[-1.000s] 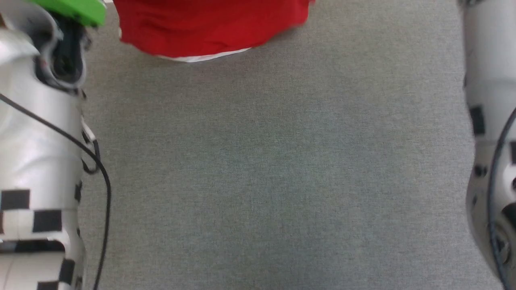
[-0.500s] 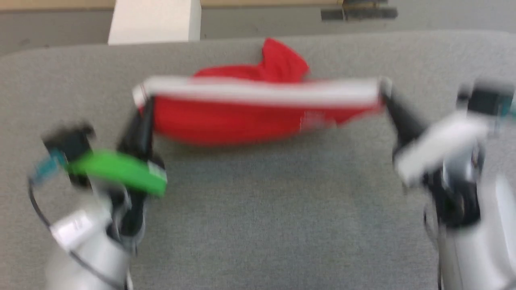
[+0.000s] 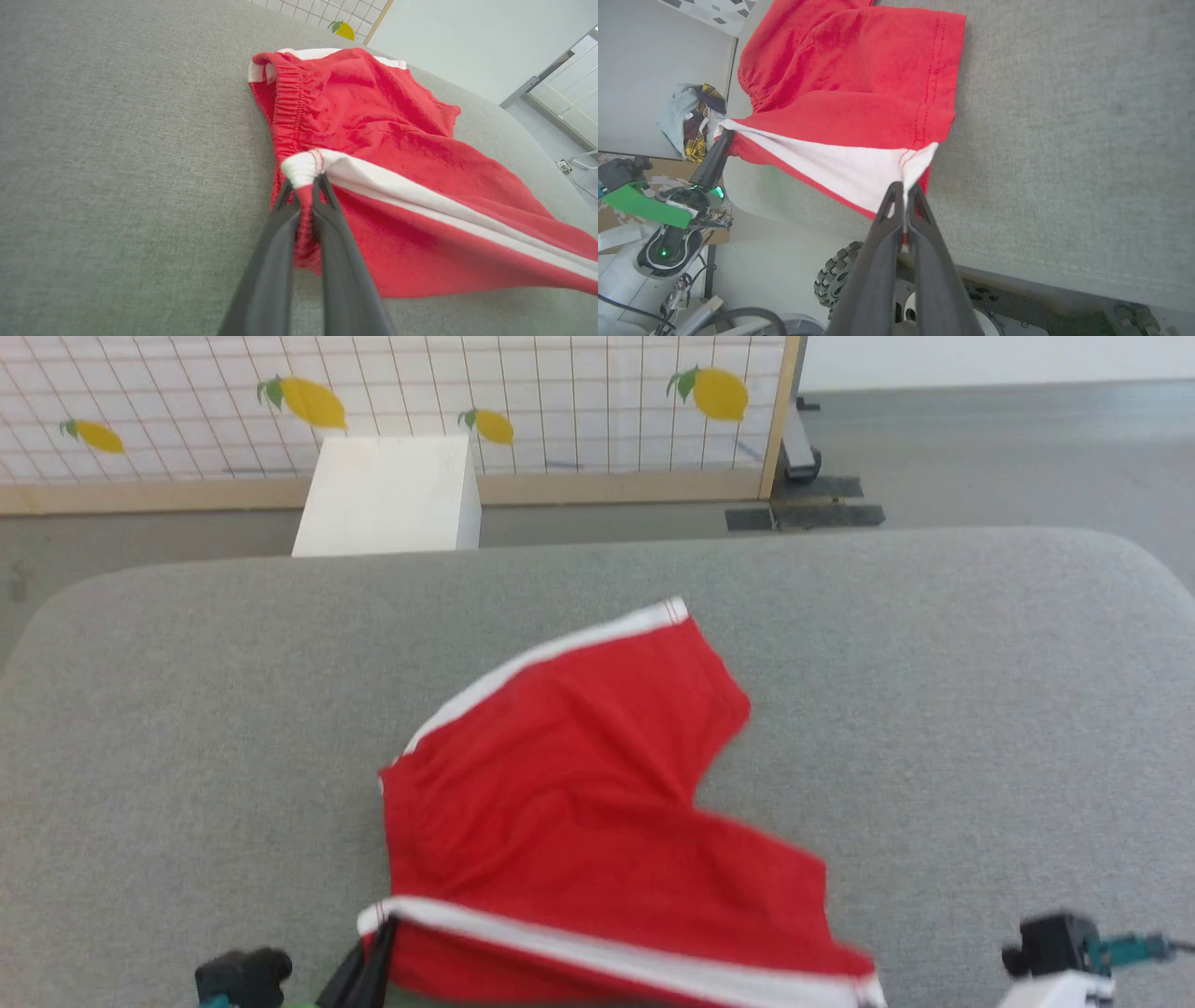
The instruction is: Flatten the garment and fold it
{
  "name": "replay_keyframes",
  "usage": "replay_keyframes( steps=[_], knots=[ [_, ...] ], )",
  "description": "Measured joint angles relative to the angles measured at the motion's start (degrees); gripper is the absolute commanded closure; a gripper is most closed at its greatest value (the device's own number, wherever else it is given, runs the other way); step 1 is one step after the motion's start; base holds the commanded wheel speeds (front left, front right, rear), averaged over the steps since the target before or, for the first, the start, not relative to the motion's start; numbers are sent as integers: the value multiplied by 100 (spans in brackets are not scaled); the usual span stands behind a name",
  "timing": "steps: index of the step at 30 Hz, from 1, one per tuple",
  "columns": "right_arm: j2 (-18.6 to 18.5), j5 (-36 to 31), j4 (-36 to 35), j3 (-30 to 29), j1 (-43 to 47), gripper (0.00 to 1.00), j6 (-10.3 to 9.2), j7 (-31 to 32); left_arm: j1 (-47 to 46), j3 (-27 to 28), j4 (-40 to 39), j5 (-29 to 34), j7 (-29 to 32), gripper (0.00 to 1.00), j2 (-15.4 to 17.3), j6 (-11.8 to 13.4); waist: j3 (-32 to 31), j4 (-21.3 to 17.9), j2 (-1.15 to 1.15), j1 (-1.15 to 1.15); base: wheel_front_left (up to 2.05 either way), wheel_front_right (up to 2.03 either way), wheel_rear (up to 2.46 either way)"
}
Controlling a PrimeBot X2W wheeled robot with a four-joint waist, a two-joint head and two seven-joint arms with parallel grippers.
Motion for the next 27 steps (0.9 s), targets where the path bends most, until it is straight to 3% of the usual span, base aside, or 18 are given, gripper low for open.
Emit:
replay_keyframes(
  steps=[6, 10, 16, 27],
  knots=[
    [3, 159, -437, -322, 850, 100, 0, 1137, 620, -115, -324, -49, 527, 100, 264, 308, -150, -49, 0, 0, 0, 0, 0],
    [3, 264, -742, -457, 846, 100, 0, 1254, 753, -73, -693, -111, 660, 100, 302, 480, -145, -60, 0, 0, 0, 0, 0],
    [3, 12, -566, -480, -291, 100, 0, 825, 650, 186, -1174, -516, 664, 100, 163, 499, -53, -78, 0, 0, 0, 0, 0],
    [1, -1274, 1089, -350, -3105, 100, 0, -213, -748, 368, -1074, -684, 961, 100, 3, 554, 600, 83, 0, 0, 0, 0, 0]
  ],
)
